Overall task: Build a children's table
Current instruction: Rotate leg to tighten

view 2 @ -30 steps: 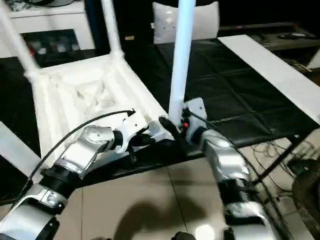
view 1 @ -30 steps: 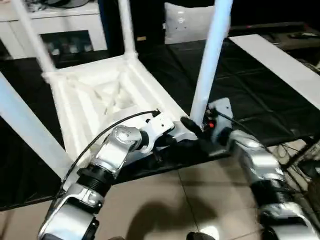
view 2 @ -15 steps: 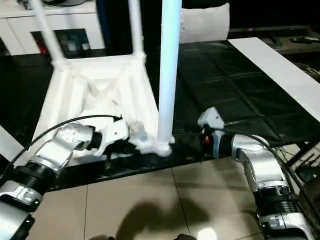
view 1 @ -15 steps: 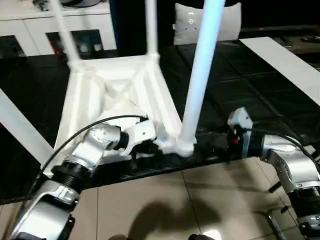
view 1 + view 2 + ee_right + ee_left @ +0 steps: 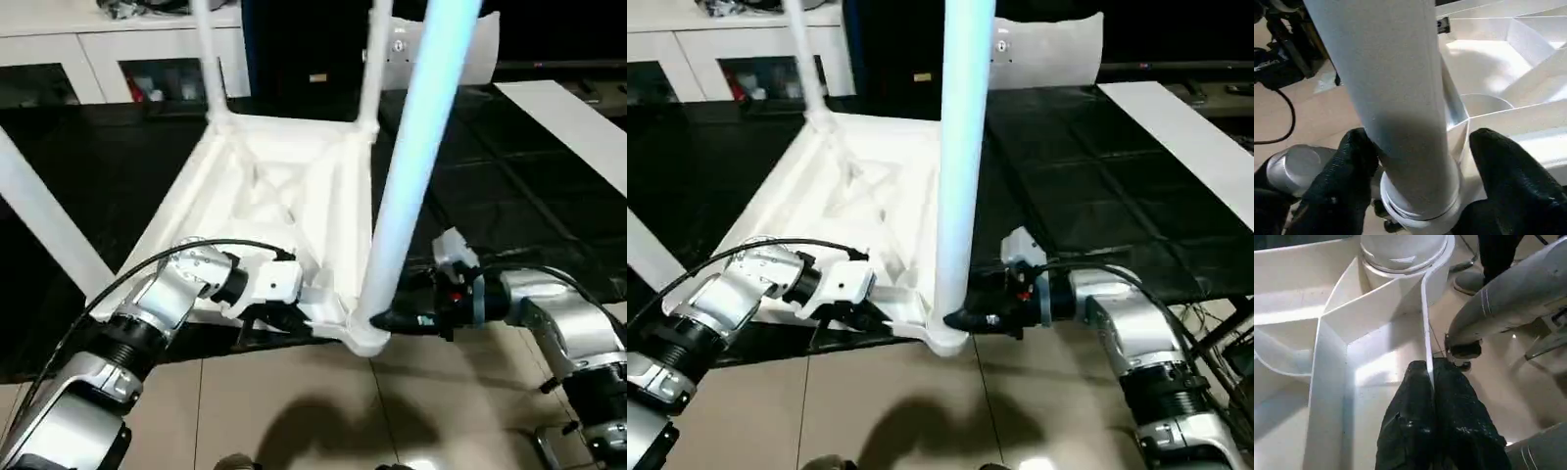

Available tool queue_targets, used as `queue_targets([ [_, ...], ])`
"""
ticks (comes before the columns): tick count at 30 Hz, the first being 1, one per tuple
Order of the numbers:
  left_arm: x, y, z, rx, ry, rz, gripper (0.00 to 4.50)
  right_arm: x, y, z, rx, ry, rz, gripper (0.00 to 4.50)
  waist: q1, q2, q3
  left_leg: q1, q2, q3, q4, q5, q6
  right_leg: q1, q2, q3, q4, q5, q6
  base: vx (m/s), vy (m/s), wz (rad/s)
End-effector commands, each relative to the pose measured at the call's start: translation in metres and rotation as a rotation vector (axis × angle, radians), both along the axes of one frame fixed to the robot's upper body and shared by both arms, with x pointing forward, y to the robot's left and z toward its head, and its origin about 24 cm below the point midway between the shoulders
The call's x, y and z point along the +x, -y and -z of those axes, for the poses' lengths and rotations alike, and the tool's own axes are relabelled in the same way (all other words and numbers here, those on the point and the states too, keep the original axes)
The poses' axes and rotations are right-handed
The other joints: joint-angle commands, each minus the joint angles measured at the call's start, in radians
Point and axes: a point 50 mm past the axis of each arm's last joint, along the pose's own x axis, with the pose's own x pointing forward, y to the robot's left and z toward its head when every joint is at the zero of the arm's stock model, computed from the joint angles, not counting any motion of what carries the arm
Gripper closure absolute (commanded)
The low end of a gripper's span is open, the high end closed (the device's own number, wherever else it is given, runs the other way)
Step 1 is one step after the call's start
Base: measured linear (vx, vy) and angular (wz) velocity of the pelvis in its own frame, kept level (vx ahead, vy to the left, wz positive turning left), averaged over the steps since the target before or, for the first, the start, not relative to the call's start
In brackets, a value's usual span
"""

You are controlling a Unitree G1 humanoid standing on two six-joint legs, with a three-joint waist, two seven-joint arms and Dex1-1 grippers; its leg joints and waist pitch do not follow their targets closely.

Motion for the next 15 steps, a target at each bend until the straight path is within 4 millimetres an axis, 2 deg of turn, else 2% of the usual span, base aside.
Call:
queue_targets([
  [1, -0.010, 0.016, 0.003, 0.041, -0.024, 0.152, 4.50, 0.002, -0.005, -0.004, 0.023, 0.005, -0.003, 1.62, -0.008, -0.008, -0.066, 0.011, -0.007, 0.032, -0.071, -0.341, 0.035, 0.059, 0.016, 0.000, -0.058, -0.346, -0.176, 0.000, 0.000, 0.00],
  [2, -0.010, 0.017, 0.003, 0.040, -0.023, 0.155, 4.50, 0.002, -0.007, -0.004, 0.028, 0.000, -0.010, 1.66, -0.010, -0.007, -0.066, 0.009, -0.007, 0.031, -0.072, -0.343, 0.032, 0.059, 0.017, -0.001, -0.056, -0.342, -0.176, 0.000, 0.000, 0.00],
  [6, -0.010, 0.016, 0.003, 0.041, -0.023, 0.158, 4.50, 0.001, -0.012, -0.003, 0.040, -0.015, -0.031, 2.08, -0.009, -0.005, -0.068, 0.013, -0.006, 0.032, -0.070, -0.344, 0.032, 0.057, 0.018, 0.000, -0.055, -0.314, -0.189, 0.000, 0.000, 0.00],
  [9, -0.009, 0.015, 0.003, 0.042, -0.027, 0.154, 4.50, 0.001, -0.013, -0.003, 0.045, -0.016, -0.033, 2.35, -0.008, -0.004, -0.068, 0.011, -0.006, 0.032, -0.071, -0.334, 0.034, 0.060, 0.017, 0.000, -0.053, -0.298, -0.195, 0.000, 0.000, 0.00],
  [12, -0.009, 0.015, 0.004, 0.017, -0.065, 0.109, 4.50, 0.002, -0.015, -0.003, 0.066, -0.024, -0.021, 2.44, -0.009, -0.007, -0.068, 0.011, -0.007, 0.033, -0.070, -0.332, 0.035, 0.060, 0.017, 0.000, -0.054, -0.309, -0.190, 0.000, 0.000, 0.00],
  [13, -0.009, 0.015, 0.004, 0.007, -0.078, 0.090, 4.50, 0.002, -0.016, -0.003, 0.070, -0.027, -0.007, 2.47, -0.008, -0.003, -0.067, 0.011, -0.008, 0.033, -0.071, -0.333, 0.032, 0.060, 0.017, 0.000, -0.054, -0.318, -0.189, 0.000, 0.000, 0.00],
  [15, -0.008, 0.015, 0.004, -0.025, -0.102, 0.040, 4.50, 0.008, -0.020, -0.001, 0.057, -0.015, 0.067, 2.49, -0.012, -0.002, -0.065, 0.010, -0.009, 0.033, -0.072, -0.344, 0.025, 0.058, 0.017, 0.000, -0.056, -0.338, -0.182, 0.000, 0.000, 0.00],
])
